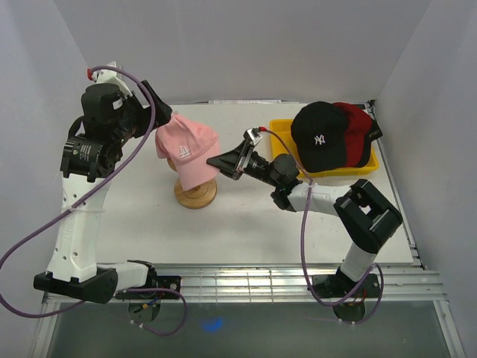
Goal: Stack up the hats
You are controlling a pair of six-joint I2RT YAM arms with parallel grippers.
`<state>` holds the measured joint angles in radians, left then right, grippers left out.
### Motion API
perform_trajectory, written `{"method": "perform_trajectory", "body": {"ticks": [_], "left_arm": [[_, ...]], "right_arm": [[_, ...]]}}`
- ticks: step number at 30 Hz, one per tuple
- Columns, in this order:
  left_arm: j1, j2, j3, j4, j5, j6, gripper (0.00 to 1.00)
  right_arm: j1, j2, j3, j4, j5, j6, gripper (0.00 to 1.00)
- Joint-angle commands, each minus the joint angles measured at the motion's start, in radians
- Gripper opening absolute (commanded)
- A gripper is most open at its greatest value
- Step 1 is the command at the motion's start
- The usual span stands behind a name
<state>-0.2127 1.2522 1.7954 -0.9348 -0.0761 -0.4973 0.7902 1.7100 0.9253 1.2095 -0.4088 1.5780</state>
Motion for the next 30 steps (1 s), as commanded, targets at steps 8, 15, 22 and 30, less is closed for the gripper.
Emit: {"method": "perform_trajectory", "body": {"ticks": [8, 15, 22, 30], "left_arm": [[-0.004, -0.007, -0.148, 0.02, -0.027, -0.006, 0.97], [-0.004, -0.01, -0.293, 0.06, -0.025, -0.009, 0.92], [-0.005, 0.007, -0.358, 0.079, -0.021, -0.007, 0.86], [-0.004, 0.029, -0.378, 0.085, -0.019, 0.017, 0.84]], "right_arm": [[0.027, -0.016, -0.199, 0.226, 0.085, 0.054, 0.08], [0.03, -0.009, -0.284, 0.234, 0.1, 0.051, 0.08], [0.034, 0.028, -0.344, 0.28, 0.116, 0.07, 0.08], [0.037, 0.033, -0.37, 0.176, 0.111, 0.028, 0.27]]}}
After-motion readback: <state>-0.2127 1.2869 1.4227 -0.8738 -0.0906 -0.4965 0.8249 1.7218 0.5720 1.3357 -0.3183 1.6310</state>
